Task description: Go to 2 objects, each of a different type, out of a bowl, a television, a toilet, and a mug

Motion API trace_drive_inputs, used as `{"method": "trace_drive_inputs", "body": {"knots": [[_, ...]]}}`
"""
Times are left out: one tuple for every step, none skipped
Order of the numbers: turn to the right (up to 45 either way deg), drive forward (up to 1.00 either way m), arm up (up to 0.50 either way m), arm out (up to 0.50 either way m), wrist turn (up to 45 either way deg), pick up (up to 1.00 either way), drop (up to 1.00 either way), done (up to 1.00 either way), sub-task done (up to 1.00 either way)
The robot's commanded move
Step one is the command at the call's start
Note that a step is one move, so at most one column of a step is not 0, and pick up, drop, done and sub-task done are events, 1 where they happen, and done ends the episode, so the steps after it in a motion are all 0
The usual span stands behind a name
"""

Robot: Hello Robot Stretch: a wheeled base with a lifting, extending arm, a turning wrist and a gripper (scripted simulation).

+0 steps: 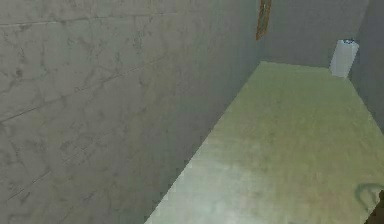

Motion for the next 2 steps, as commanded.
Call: {"method": "trace_drive_inputs", "body": {"knots": [[24.0,0.0,0.0,0.0,0.0,0.0,0.0,0.0,0.0],[0.0,1.0,0.0,0.0,0.0,0.0,0.0,0.0,0.0]]}}
